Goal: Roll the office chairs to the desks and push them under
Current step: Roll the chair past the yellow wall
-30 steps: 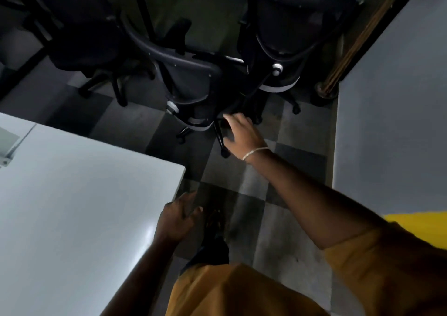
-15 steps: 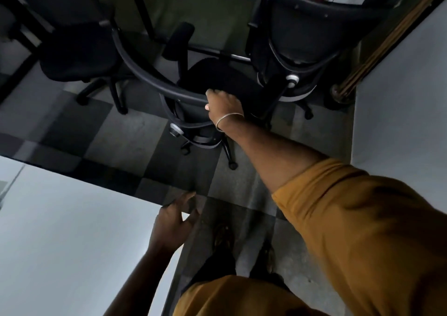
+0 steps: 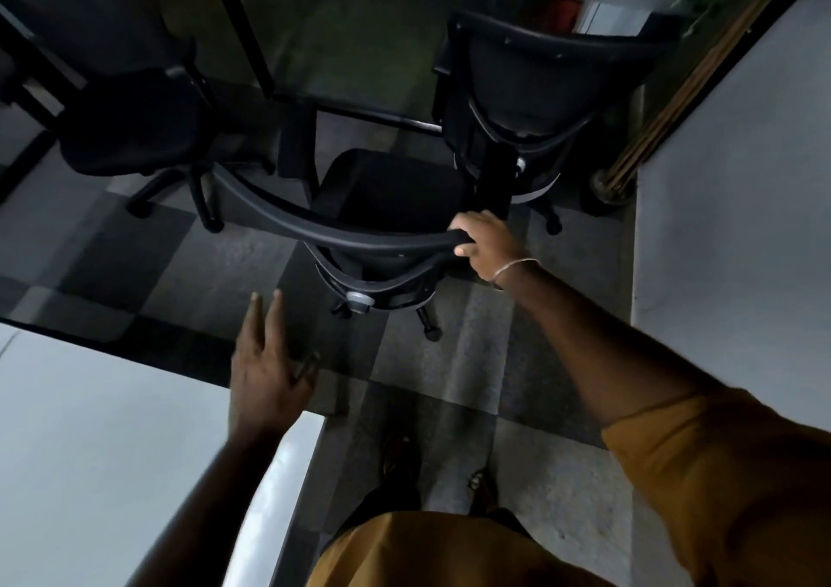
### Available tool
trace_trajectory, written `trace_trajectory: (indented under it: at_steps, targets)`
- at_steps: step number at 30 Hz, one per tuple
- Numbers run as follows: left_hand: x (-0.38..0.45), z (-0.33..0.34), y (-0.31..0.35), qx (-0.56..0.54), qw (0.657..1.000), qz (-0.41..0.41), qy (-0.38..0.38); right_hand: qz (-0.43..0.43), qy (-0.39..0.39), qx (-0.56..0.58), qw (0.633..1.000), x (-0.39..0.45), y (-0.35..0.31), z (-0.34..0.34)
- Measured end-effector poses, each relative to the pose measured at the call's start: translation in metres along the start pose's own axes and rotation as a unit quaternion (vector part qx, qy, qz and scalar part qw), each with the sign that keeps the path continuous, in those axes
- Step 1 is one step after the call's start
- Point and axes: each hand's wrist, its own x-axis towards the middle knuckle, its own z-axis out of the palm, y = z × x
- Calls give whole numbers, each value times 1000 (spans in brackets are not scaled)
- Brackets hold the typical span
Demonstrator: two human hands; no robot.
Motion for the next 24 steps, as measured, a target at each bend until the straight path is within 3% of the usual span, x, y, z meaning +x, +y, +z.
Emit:
trace_trajectory:
  at_steps: [4, 10, 13, 18, 24]
  targets:
    - [40, -8, 24, 119, 989, 88, 16, 0, 6, -7, 1000, -48, 36, -14]
    - [60, 27, 72, 246, 955, 155, -65, 23, 60, -49, 997, -120, 88, -36]
    - [48, 48, 107, 277, 943, 162, -85, 25, 36, -106, 993, -147, 105, -50]
    - [2, 81, 145, 284, 945, 137, -89, -10, -89, -208, 974, -177, 101, -65]
    - [-47, 98, 166, 288, 944, 144, -71, -1, -37, -202, 979, -232, 103, -61]
